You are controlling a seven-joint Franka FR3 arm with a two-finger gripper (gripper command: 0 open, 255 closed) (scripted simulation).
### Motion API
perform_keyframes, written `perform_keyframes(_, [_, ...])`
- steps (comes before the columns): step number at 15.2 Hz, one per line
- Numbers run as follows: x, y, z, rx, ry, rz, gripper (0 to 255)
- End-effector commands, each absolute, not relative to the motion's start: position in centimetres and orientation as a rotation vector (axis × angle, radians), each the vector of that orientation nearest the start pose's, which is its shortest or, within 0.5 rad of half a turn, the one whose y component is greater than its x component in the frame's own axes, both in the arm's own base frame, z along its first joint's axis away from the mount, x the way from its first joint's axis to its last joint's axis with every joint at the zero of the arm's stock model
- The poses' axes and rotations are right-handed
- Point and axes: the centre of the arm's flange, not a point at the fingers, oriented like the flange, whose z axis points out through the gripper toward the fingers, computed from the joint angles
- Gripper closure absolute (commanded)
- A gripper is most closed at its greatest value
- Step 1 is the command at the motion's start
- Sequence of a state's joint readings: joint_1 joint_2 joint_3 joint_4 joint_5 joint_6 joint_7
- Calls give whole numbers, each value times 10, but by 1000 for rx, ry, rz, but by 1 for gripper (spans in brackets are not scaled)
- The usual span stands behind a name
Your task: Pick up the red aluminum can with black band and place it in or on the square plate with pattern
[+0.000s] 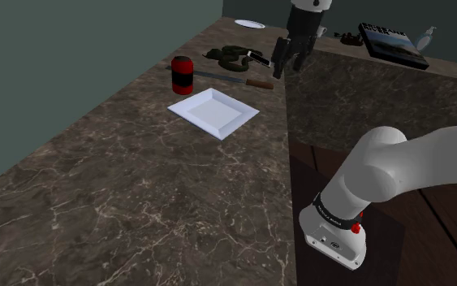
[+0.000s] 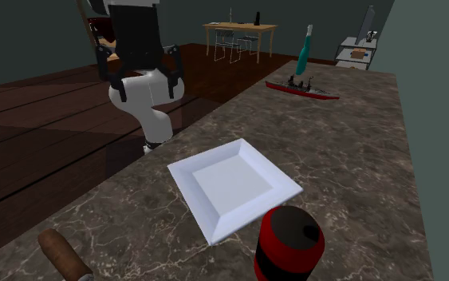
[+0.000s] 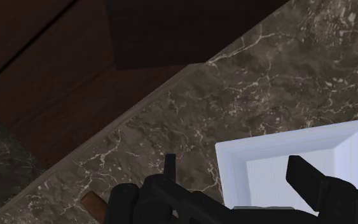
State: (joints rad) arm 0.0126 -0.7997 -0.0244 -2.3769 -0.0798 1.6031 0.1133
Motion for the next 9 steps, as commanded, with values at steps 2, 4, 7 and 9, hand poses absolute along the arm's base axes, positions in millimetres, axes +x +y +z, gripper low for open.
perform_keyframes(2, [319,-11,586,-3194,184,-44,0])
perform_keyframes(4, [345,-5,584,-3190,179,-40,0])
perform_keyframes(7, [383,5,579,-3182,173,-34,0])
perform_keyframes(9, [409,11,577,-3178,168,-29,0])
